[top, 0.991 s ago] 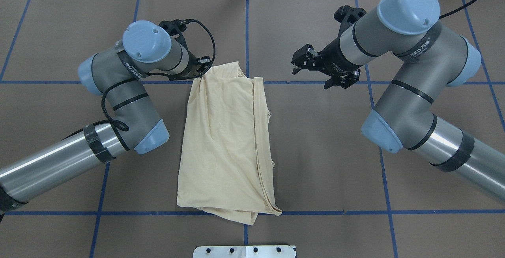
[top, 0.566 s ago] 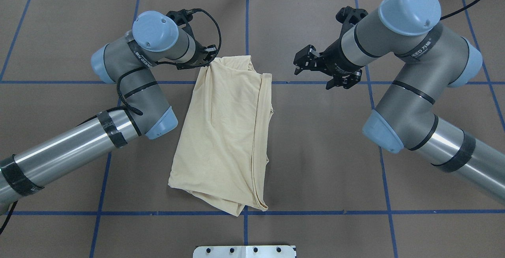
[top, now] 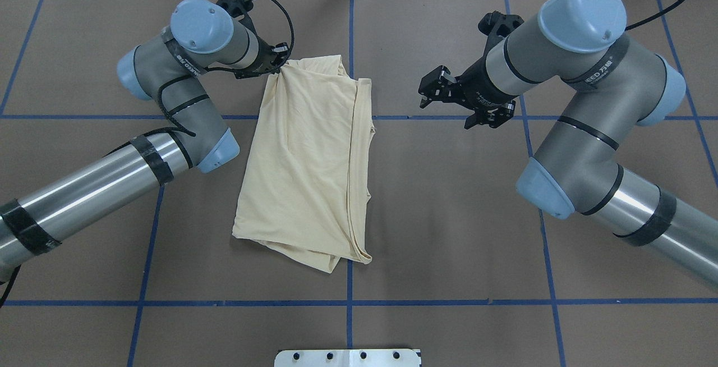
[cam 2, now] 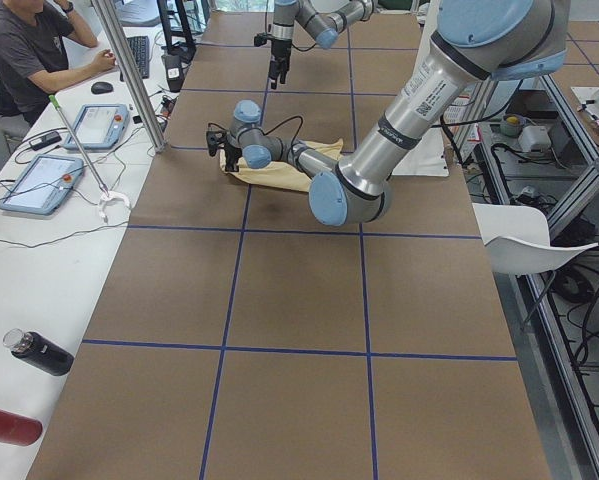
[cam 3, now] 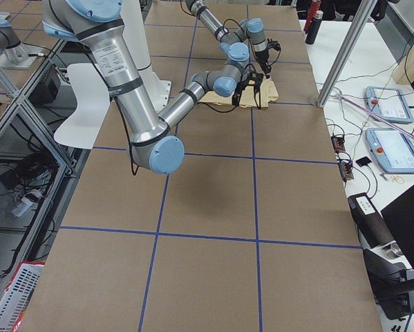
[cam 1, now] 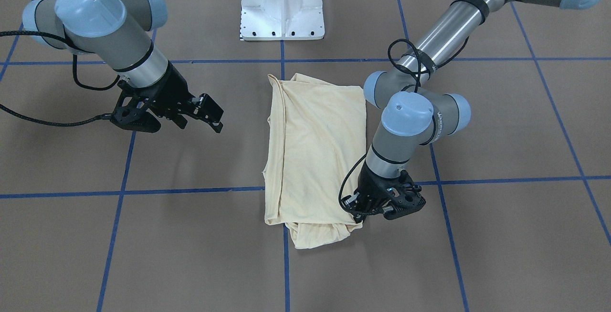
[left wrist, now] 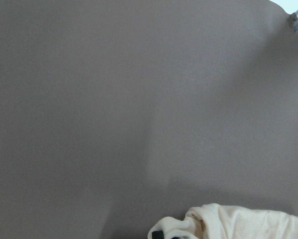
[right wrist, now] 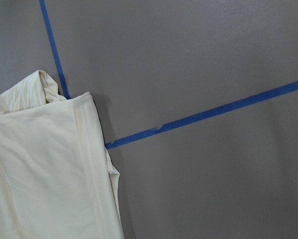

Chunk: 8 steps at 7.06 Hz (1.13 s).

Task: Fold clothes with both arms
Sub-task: 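Raise the left gripper and swing it away from the shirt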

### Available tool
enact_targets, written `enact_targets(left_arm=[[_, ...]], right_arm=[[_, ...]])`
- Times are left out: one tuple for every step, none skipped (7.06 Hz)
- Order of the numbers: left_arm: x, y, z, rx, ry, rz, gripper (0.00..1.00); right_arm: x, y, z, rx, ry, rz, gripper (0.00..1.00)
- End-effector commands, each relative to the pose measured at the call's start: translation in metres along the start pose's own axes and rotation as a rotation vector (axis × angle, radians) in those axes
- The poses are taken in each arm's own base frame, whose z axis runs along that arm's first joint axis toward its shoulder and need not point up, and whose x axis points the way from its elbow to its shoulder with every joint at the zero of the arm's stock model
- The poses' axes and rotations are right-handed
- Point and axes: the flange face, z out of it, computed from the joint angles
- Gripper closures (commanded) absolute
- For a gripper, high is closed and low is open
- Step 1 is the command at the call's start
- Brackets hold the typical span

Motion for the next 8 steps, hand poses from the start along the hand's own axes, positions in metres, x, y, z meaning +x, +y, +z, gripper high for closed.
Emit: enact_targets(left_arm=[[-0.009, -0.017, 0.000, 0.022, -0.013, 0.007, 1.00], [-0.013, -0.024, -0.002, 0.029, -0.016, 0.006, 0.33], [-0.016, -0.024, -0.001, 0.029, -0.020, 0.015, 0.00], [-0.022, -0.037, -0.006, 0.043, -0.024, 0.006, 0.00], [-0.047, -0.042, -0.014, 0.049, -0.030, 0.064, 0.00], [-0.063, -0.041, -0.045, 0.062, 0.007, 0.119, 0.00], [-0.089, -0.022, -0.078, 0.007, 0.060, 0.131, 0.00], [-0.113, -0.001, -0.115, -0.050, 0.111, 0.144, 0.00]], right_arm=[[0.001, 0.000, 0.001, -0.001, 0.002, 0.001, 0.00], [-0.001, 0.001, 0.001, 0.003, 0.000, 0.001, 0.00], [-0.002, 0.003, 0.003, 0.016, 0.002, -0.001, 0.00], [-0.002, 0.004, 0.005, 0.014, 0.003, -0.004, 0.00], [-0.003, 0.006, 0.008, 0.008, 0.005, -0.007, 0.00], [-0.004, 0.009, 0.009, 0.003, 0.006, -0.009, 0.00], [-0.003, 0.011, 0.011, 0.000, 0.008, -0.013, 0.00], [-0.003, 0.011, 0.011, 0.002, 0.008, -0.013, 0.00]])
